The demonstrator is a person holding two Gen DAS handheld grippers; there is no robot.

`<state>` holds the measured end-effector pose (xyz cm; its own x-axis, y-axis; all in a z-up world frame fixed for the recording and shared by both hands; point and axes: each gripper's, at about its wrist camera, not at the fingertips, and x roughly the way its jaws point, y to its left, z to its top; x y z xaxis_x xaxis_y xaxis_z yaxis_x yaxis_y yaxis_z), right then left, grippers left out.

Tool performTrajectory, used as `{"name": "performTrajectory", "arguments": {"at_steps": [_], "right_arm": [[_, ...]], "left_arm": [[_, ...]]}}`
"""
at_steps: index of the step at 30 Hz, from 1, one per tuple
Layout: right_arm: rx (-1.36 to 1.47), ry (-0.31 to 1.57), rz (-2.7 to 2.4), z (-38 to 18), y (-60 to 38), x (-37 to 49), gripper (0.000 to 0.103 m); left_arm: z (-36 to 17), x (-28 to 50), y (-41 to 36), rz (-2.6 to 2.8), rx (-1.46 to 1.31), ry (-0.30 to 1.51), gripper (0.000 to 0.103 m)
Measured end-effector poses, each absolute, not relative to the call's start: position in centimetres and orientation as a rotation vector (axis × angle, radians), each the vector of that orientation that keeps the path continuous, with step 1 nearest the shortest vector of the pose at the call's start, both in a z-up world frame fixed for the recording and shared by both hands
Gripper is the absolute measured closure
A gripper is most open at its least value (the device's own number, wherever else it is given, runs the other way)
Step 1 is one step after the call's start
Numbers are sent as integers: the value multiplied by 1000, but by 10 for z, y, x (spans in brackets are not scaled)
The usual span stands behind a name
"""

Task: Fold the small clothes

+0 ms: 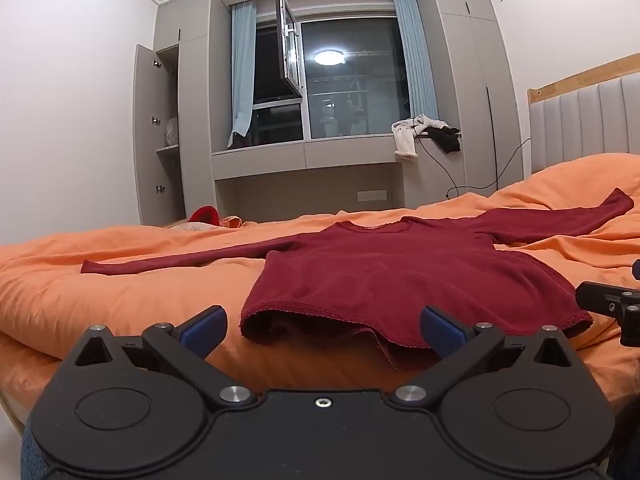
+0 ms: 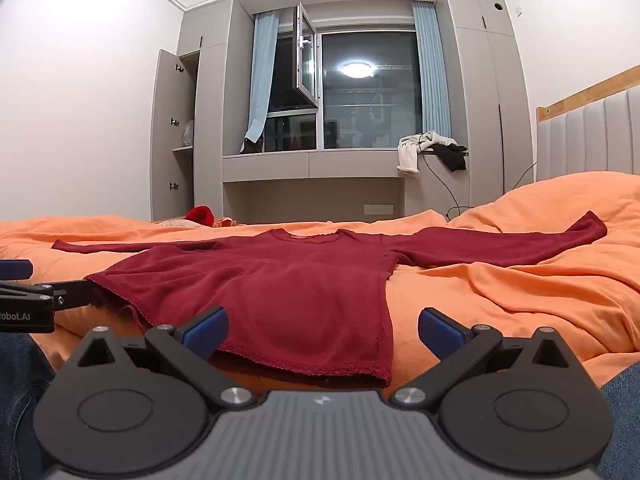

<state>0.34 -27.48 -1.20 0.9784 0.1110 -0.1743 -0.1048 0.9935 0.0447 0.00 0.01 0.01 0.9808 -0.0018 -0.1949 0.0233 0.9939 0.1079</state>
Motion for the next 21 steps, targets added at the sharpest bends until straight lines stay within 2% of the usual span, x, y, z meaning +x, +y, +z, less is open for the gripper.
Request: {"name": "performTrajectory", "arguments": {"at_steps": [21], "right_arm": [[41, 187, 104, -9, -278, 3, 0]], "left_arm": [[0, 4, -1, -10, 119, 210, 0]]}}
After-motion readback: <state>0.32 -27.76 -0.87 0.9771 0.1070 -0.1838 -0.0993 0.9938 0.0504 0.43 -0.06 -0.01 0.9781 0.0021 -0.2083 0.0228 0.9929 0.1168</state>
